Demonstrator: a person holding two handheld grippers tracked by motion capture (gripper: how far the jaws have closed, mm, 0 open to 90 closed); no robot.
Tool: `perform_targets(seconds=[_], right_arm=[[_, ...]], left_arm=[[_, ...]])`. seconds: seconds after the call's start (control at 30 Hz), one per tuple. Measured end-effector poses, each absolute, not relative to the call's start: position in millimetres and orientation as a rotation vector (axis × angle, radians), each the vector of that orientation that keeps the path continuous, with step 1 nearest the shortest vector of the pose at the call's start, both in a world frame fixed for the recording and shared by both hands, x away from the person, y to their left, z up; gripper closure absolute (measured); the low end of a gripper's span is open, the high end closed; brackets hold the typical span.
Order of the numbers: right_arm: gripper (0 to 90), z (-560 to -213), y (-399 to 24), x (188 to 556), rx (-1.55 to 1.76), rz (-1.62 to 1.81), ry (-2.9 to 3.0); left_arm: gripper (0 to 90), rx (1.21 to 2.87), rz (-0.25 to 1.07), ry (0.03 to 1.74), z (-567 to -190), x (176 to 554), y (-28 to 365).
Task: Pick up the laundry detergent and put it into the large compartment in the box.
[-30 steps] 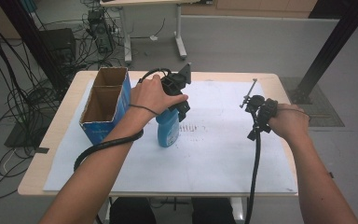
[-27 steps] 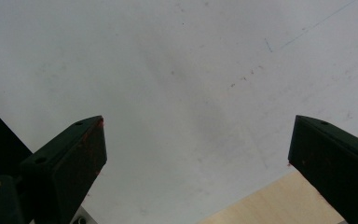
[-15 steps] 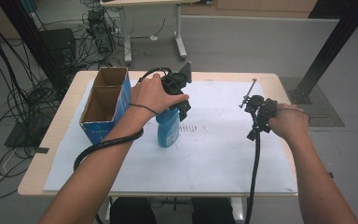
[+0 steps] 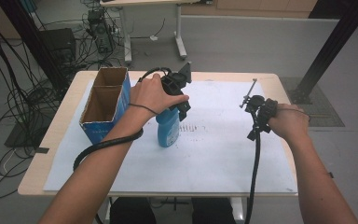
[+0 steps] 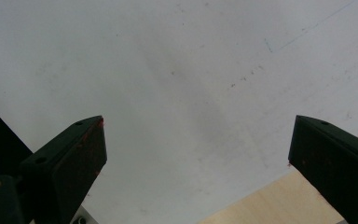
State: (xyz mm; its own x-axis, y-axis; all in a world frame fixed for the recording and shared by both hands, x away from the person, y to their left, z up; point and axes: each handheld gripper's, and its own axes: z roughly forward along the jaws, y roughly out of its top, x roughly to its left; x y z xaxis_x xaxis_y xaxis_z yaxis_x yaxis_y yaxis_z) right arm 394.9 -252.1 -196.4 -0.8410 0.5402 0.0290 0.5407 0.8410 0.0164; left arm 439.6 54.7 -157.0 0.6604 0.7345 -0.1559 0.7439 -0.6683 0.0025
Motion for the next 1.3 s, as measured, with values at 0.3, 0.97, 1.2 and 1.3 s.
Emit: perform_targets(seconds=[0.3,0.97,1.2,1.3], right_arm=[[4.0,-195.5,-250.4,394.6,-0.882,-0.03,-2.995],[4.0,-197.3,-247.7,394.9,-0.877,-0.018,-2.995],[3.9,-196.8,-246.8,394.1,-0.867,-0.023,-3.0],[4.0,-196.4,-247.2,393.8,-0.872,-0.029,-2.998]], left_arm=[[5.2,2.801,-0.213,1.252,-157.5,438.5,54.3],[5.7,2.799,-0.204,1.262,-156.7,439.5,56.1],[5.7,2.796,-0.186,1.273,-155.9,439.2,56.8],[5.8,2.799,-0.181,1.275,-155.3,439.3,56.8]])
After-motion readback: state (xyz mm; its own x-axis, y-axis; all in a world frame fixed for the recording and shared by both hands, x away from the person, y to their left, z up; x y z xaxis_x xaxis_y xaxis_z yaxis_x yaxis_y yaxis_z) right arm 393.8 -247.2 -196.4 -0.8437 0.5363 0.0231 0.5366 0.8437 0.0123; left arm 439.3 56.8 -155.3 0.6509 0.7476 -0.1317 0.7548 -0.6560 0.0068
